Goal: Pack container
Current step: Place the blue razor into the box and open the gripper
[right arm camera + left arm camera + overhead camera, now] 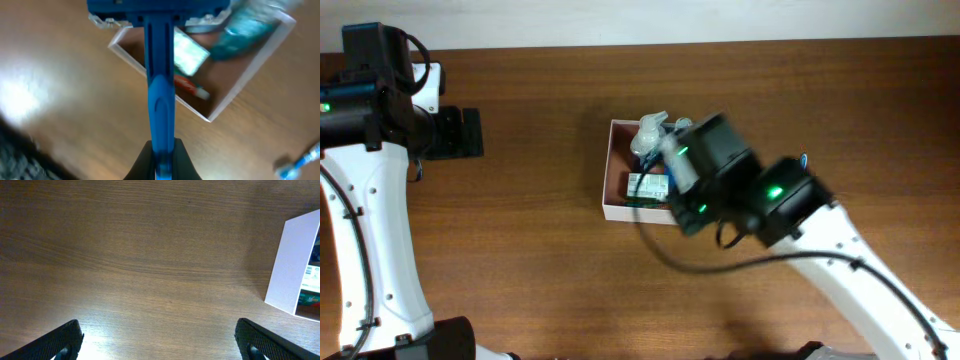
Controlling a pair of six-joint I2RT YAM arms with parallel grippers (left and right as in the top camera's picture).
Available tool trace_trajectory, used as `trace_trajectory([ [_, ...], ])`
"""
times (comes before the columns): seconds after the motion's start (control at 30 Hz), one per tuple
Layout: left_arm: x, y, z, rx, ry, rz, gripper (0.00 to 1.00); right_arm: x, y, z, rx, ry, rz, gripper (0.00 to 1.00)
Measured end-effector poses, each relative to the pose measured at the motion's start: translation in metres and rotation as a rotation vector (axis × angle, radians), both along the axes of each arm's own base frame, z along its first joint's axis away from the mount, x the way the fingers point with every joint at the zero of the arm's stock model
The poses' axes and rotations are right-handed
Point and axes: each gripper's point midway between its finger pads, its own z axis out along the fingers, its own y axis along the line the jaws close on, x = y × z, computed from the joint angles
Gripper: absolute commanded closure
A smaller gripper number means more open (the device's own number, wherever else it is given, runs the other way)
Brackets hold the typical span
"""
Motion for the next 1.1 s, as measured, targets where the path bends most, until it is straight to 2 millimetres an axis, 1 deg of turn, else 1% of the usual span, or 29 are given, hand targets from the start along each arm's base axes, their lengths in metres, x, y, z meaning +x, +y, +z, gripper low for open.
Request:
trace_trajectory([
  [0.1, 0.0, 0.0, 0.0, 0.0, -0.001, 0.0, 0.01, -0.006, 0.014, -0.006, -0.068, -0.044, 0.147, 0.96],
  [0.2, 0.0, 0.0, 0.0, 0.0, 0.0, 0.0, 0.01, 0.001, 0.019, -0.02, -0.15, -0.072, 0.272, 0.96],
  [0.3, 0.0, 0.0, 0.0, 0.0, 0.0, 0.0, 0.01, 0.015, 0.023, -0.041, -0.239, -0.092, 0.417, 0.96],
  [0.33, 0.0, 0.0, 0.0, 0.0, -0.001, 0.0, 0.01, 0.021, 0.025, -0.052, -0.275, -0.095, 0.478, 0.96],
  [0.43, 0.0, 0.0, 0.0, 0.0, 0.0, 0.0, 0.0, 0.036, 0.027, -0.075, -0.339, -0.096, 0.591, 0.96],
  [0.53, 0.0, 0.0, 0.0, 0.0, 0.0, 0.0, 0.01, 0.054, 0.024, -0.101, -0.385, -0.085, 0.654, 0.96],
  [0.63, 0.0, 0.0, 0.0, 0.0, 0.0, 0.0, 0.0, 0.069, 0.015, -0.123, -0.415, -0.055, 0.666, 0.96],
  [0.67, 0.0, 0.0, 0.0, 0.0, 0.0, 0.0, 0.01, 0.073, 0.012, -0.127, -0.42, -0.044, 0.659, 0.92],
  [0.7, 0.0, 0.0, 0.0, 0.0, 0.0, 0.0, 0.01, 0.076, 0.008, -0.13, -0.421, -0.038, 0.648, 0.79],
  [0.73, 0.0, 0.0, 0.0, 0.0, -0.001, 0.0, 0.01, 0.078, 0.005, -0.131, -0.422, -0.034, 0.638, 0.69],
  [0.77, 0.0, 0.0, 0.0, 0.0, 0.0, 0.0, 0.01, 0.079, 0.002, -0.131, -0.423, -0.028, 0.624, 0.62],
  [0.8, 0.0, 0.0, 0.0, 0.0, 0.0, 0.0, 0.01, 0.079, -0.001, -0.131, -0.424, -0.022, 0.618, 0.12],
  [0.83, 0.0, 0.0, 0.0, 0.0, -0.001, 0.0, 0.01, 0.077, -0.003, -0.13, -0.426, -0.006, 0.604, 0.01],
  [0.9, 0.0, 0.0, 0.0, 0.0, -0.001, 0.0, 0.01, 0.071, -0.006, -0.126, -0.432, 0.023, 0.6, 0.01],
  [0.97, 0.0, 0.0, 0.0, 0.0, 0.0, 0.0, 0.01, 0.065, -0.006, -0.114, -0.436, 0.043, 0.6, 0.01],
  [1.03, 0.0, 0.0, 0.0, 0.0, 0.0, 0.0, 0.0, 0.061, -0.001, -0.09, -0.422, 0.036, 0.574, 0.01],
  [1.07, 0.0, 0.0, 0.0, 0.0, 0.0, 0.0, 0.01, 0.062, 0.001, -0.078, -0.41, 0.017, 0.556, 0.01],
  [1.1, 0.0, 0.0, 0.0, 0.0, 0.0, 0.0, 0.01, 0.063, 0.004, -0.06, -0.386, -0.005, 0.511, 0.01],
])
